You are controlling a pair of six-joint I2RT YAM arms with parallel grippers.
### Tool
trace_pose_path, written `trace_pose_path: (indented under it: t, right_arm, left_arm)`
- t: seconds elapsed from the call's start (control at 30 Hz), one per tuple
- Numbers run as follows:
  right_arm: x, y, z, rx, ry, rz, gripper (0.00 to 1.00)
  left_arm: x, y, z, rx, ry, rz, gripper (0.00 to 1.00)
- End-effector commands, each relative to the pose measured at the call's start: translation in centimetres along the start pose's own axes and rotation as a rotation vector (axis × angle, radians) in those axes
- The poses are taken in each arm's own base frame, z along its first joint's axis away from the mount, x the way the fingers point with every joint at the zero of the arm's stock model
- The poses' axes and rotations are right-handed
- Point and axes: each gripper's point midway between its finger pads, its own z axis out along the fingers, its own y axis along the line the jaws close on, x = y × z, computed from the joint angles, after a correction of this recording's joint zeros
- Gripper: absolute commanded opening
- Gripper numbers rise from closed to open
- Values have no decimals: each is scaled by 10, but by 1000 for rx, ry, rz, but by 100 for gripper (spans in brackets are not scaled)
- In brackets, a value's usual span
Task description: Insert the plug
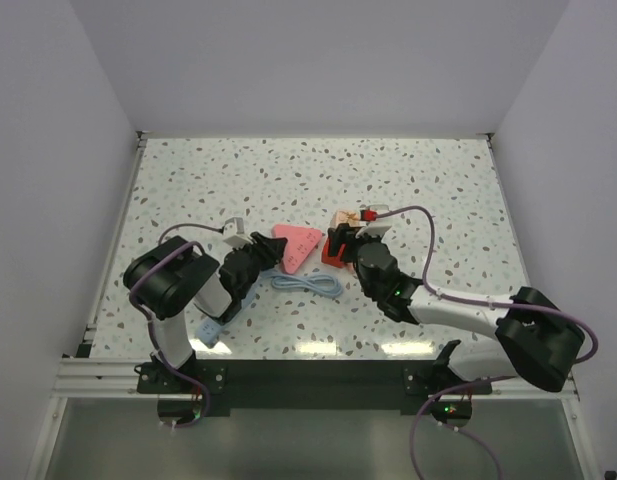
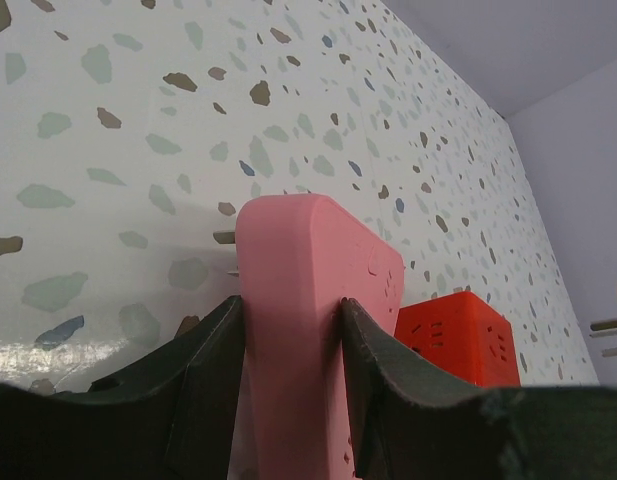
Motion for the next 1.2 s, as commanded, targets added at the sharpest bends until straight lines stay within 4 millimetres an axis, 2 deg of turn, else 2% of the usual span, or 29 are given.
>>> trace_pose_path:
  t: [0.0, 0.4, 0.43, 0.47, 0.53, 0.57, 0.67, 0.73, 0.8, 0.87, 1.03, 1.13, 1.17]
  right_arm:
    - [-27, 24, 12, -41, -88, 145, 0]
    - [-6, 44, 35, -45, -61, 167, 0]
    - [-7, 47, 37, -49, -63, 173, 0]
    - [-2, 47, 39, -46, -56, 171, 0]
    - [0, 52, 41, -52, -53, 181, 0]
    - [4, 52, 43, -51, -47, 178, 0]
    - [11, 59, 44, -59, -34, 173, 0]
    - [14, 62, 42, -59, -27, 166, 0]
    - [20, 60, 41, -52, -14, 164, 0]
    - [27, 58, 39, -47, 6, 157, 0]
    - [44, 49, 36, -23, 42, 148, 0]
    - [49, 48, 36, -17, 52, 146, 0]
    - [51, 47, 37, -14, 53, 145, 0]
  left_arm:
    - [-2, 7, -9, -32, -30, -4, 0]
    - [20, 2, -29, 16, 63, -1, 1]
    - [22, 2, -29, 17, 73, 0, 6]
    - [23, 4, -30, 14, 80, 2, 15]
    - [24, 4, -31, 14, 82, 1, 25]
    - [23, 4, -32, 15, 81, 2, 34]
    - [22, 2, -32, 16, 85, 12, 50]
    - [22, 5, -33, 2, 86, 28, 56]
    - [16, 4, -33, -2, 71, 40, 65]
    - [11, 2, -33, -4, 59, 60, 71]
    - [-3, 4, -35, -40, 23, 107, 76]
    - [-13, 0, -32, -39, -2, 162, 78]
    - [-18, -8, -26, -29, -12, 167, 79]
